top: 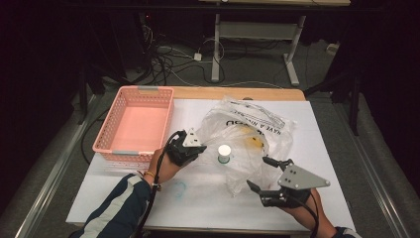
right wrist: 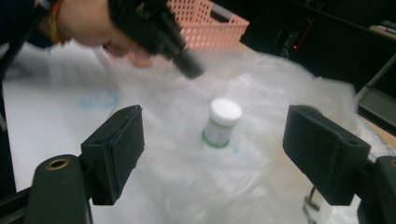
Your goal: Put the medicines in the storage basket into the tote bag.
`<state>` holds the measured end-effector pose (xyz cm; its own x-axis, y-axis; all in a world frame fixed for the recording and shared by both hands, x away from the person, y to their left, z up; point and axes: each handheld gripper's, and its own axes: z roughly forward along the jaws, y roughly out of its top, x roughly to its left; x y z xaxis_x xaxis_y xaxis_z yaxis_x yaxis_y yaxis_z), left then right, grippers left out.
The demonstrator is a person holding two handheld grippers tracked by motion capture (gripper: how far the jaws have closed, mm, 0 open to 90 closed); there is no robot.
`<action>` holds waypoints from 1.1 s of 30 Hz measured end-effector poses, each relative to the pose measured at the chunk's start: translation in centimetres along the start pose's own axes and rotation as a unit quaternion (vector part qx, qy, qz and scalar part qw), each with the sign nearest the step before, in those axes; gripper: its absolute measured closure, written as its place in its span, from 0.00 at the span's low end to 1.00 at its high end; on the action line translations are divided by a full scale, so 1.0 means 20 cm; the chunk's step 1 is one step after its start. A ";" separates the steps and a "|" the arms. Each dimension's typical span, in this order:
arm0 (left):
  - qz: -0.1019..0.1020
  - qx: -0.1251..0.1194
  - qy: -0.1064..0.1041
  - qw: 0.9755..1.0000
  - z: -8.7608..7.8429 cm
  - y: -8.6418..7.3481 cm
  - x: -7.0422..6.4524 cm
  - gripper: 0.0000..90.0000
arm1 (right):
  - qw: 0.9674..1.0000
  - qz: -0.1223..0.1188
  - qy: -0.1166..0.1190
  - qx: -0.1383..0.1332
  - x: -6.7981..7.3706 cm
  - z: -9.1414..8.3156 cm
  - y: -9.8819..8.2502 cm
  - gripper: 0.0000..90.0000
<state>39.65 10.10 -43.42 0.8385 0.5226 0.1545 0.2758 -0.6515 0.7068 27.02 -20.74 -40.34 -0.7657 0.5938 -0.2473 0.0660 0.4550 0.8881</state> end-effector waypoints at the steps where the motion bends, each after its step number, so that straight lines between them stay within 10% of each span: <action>1: 0.000 0.001 0.000 1.000 0.00 0.00 0.00 0.95 | 1.000 -0.016 0.001 0.011 0.03 0.01 -0.02 0.20; 5: 0.001 0.001 0.002 1.000 0.00 0.00 0.00 0.95 | 0.997 -0.041 0.002 0.066 0.07 0.08 -0.11 0.19; 10: 0.001 -0.003 0.002 1.000 0.00 0.00 0.00 0.95 | 0.990 -0.077 -0.052 0.109 0.03 0.15 -0.18 0.25; 15: 0.000 -0.004 0.002 1.000 0.00 -0.01 0.01 0.95 | 0.987 -0.069 -0.057 0.135 -0.05 0.21 -0.25 0.69; 21: -0.001 -0.008 0.009 1.000 -0.01 -0.01 0.01 0.95 | 0.991 -0.056 -0.061 0.106 -0.09 0.18 -0.22 0.95; 33: -0.007 -0.029 0.032 0.999 -0.04 0.00 0.01 0.95 | 0.993 -0.053 -0.070 0.078 -0.11 0.14 -0.17 1.00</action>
<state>39.33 10.66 -42.81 0.8018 0.5676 0.1870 0.2590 -0.6121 0.7472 30.21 -21.68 -43.82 -0.6771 0.6195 -0.3971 0.0966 0.6098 0.7866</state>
